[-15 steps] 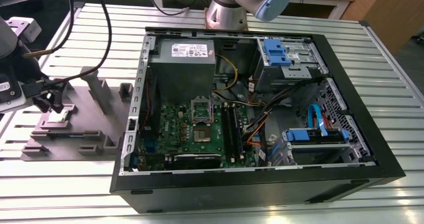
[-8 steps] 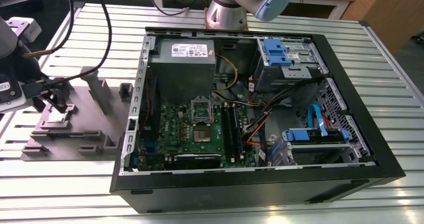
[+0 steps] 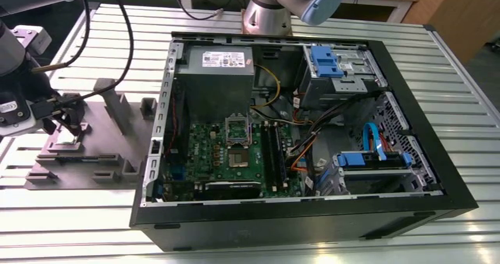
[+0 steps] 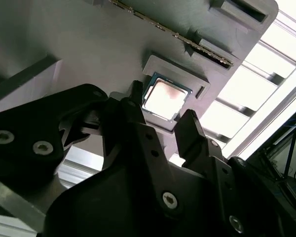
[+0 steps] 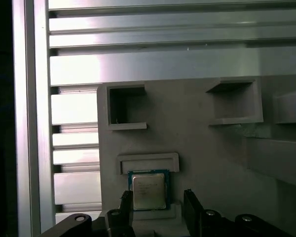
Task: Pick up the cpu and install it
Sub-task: 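Pick up the cpu and move it towards the insertion slot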
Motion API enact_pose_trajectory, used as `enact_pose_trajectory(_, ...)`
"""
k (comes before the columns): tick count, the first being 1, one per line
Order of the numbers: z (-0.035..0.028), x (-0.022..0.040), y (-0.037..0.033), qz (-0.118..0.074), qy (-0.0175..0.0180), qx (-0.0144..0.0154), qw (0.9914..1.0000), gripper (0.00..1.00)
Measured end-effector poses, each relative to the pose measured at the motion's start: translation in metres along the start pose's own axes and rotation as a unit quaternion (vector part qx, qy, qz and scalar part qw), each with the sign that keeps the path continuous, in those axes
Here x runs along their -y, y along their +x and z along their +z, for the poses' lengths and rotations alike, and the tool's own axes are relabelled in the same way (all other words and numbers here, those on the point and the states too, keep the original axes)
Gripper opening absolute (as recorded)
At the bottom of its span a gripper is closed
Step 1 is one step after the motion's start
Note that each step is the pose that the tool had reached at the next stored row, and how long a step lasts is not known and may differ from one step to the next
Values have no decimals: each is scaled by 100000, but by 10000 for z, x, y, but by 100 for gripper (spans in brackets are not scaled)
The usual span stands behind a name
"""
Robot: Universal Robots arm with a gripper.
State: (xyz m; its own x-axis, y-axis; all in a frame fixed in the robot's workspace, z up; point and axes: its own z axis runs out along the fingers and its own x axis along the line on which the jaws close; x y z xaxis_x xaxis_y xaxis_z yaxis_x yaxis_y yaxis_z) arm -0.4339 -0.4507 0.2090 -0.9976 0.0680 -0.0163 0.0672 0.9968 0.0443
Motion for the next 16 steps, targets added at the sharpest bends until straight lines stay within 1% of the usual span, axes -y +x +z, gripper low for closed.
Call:
enact_pose_trajectory(6, 1, 1, -1, -4, -7, 6, 100000, 54)
enact_pose_trajectory(7, 1, 1, 0, 0, -5, 3, 100000, 60)
enact_pose_trajectory(8, 1, 1, 0, -2, -6, 3, 100000, 60)
enact_pose_trajectory(11, 29, -1, -1, -87, -34, -5, 100000, 60)
enact_pose_trajectory(16, 96, -19, 8, -261, -62, -11, 100000, 60)
